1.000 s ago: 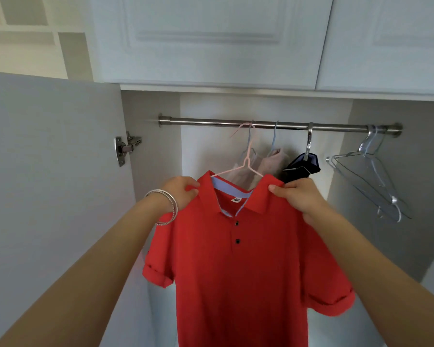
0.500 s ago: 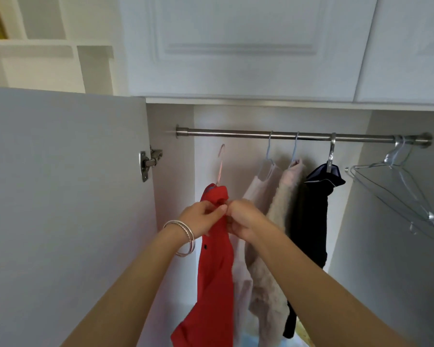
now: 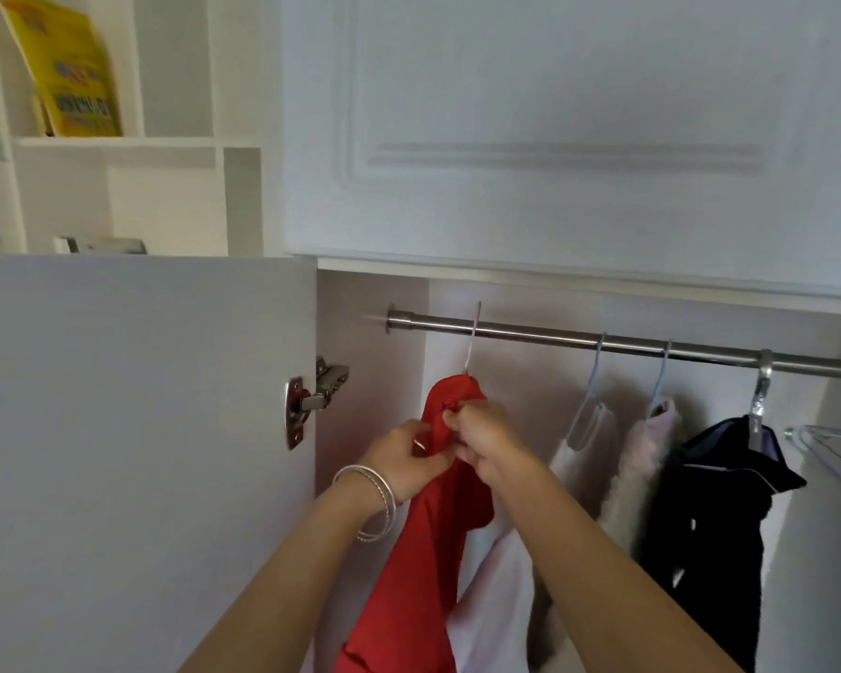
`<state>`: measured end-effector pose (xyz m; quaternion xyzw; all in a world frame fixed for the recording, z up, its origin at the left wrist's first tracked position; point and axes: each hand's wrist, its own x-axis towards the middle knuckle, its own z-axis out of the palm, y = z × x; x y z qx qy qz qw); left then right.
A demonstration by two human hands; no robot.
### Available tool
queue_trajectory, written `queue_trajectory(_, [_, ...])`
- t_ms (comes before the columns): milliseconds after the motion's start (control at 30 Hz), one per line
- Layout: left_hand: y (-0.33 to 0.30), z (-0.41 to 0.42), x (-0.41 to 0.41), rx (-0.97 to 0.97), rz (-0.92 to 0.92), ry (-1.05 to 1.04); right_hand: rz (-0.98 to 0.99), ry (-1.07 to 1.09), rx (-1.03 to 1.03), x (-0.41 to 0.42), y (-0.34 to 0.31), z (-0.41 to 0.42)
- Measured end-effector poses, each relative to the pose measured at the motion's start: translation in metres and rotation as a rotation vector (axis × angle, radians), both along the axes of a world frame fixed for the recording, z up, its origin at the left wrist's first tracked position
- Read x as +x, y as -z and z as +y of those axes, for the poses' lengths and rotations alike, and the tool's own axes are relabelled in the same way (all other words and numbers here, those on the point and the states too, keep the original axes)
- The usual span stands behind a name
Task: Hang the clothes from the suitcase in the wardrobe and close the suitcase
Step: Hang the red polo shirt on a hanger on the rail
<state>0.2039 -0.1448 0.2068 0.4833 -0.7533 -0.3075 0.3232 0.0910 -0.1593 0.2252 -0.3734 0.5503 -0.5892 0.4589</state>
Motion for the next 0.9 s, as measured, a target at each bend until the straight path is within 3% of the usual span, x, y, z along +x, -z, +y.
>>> queue_trajectory(467, [0.008,-0.048,-0.045,-0.047,-0.217,-0.009,0.112,-0.017,0.089,-0.048,0.007,-0.051])
queue_trajectory(900, [0.022,-0.021,-0.029,0.012,-0.301,-0.046,0.259,-0.053,0.135,-0.05,0.011,-0.014])
